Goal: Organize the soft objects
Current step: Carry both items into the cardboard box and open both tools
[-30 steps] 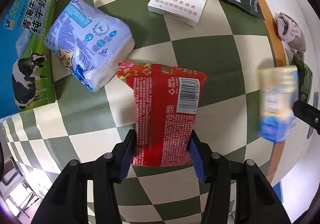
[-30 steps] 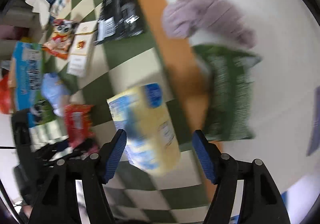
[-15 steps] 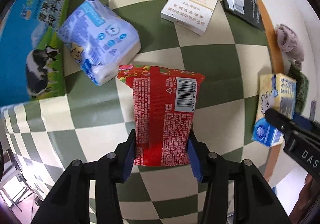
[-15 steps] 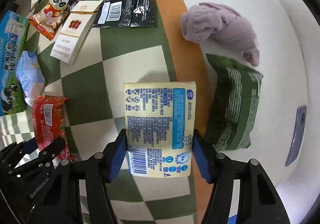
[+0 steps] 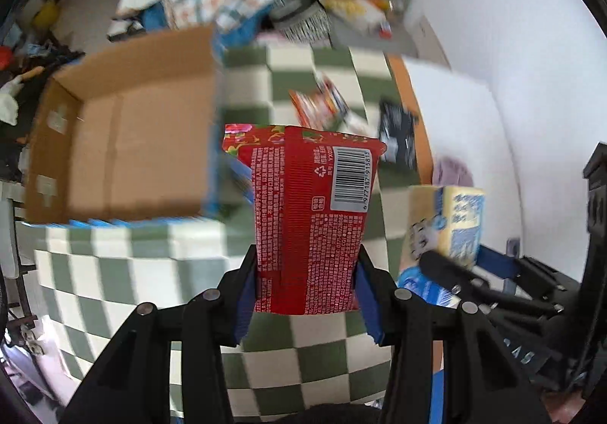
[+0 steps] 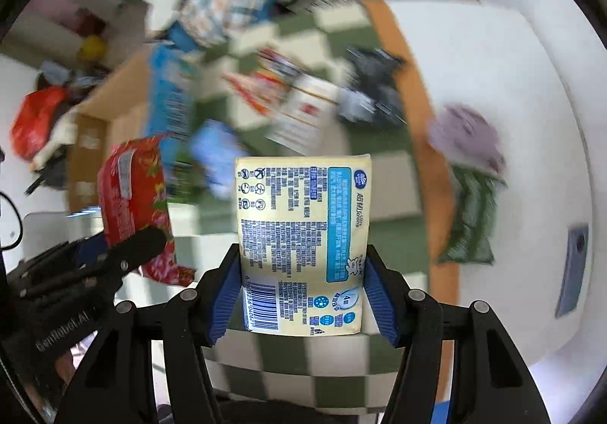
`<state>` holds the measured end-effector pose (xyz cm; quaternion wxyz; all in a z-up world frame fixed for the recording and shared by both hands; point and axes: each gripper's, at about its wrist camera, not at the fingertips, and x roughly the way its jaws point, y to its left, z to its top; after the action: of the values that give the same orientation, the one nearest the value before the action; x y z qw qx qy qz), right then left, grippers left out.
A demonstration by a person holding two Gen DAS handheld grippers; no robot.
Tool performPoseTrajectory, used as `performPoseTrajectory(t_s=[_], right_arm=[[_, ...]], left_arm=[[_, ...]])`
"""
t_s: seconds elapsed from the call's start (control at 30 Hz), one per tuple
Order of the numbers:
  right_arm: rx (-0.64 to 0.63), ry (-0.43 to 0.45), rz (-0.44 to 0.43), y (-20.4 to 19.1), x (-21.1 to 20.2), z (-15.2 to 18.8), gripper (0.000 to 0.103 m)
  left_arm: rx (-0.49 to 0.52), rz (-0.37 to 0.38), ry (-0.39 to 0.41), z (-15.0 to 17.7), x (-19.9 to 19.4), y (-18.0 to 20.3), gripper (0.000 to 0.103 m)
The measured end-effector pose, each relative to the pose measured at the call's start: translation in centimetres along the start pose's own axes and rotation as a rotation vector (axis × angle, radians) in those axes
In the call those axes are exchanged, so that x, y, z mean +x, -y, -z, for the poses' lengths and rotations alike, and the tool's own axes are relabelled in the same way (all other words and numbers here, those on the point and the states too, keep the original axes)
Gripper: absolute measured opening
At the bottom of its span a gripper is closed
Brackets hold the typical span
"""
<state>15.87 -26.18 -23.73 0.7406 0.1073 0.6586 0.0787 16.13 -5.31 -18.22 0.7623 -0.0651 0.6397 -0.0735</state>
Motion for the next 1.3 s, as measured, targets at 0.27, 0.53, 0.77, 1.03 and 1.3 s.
performPoseTrajectory(t_s=[0.27, 0.53, 0.77, 1.03, 1.3], right_arm=[[-0.161, 0.042, -0.135, -14.7, -2.4, -4.6, 0.063], [-0.191, -0.006, -0.118, -26.4, 6.4, -10.9, 0.063], [-0.169, -0.081, -0.062, -30.8, 16.0, -15.3, 0.063], [-0.167, -0.117, -0.002, -31.8, 21.6, -17.8, 0.063], [-0.158, -0.127, 0.023, -31.4, 23.1, -19.5, 0.073]], left_arm=[[-0.069, -0.076, 0.063, -5.3, -4.4, -12.0, 0.043], [-0.17, -0.043, -0.064, -11.3, 1.7, -23.9, 0.043], [-0.218, 0.031, -0.192, -15.0, 8.8, -29.7, 0.043], [-0.2, 0.088, -0.259, -17.0, 12.4, -30.4, 0.045], [-0.136, -0.002, -0.224, -18.0, 12.0, -29.7, 0.071]])
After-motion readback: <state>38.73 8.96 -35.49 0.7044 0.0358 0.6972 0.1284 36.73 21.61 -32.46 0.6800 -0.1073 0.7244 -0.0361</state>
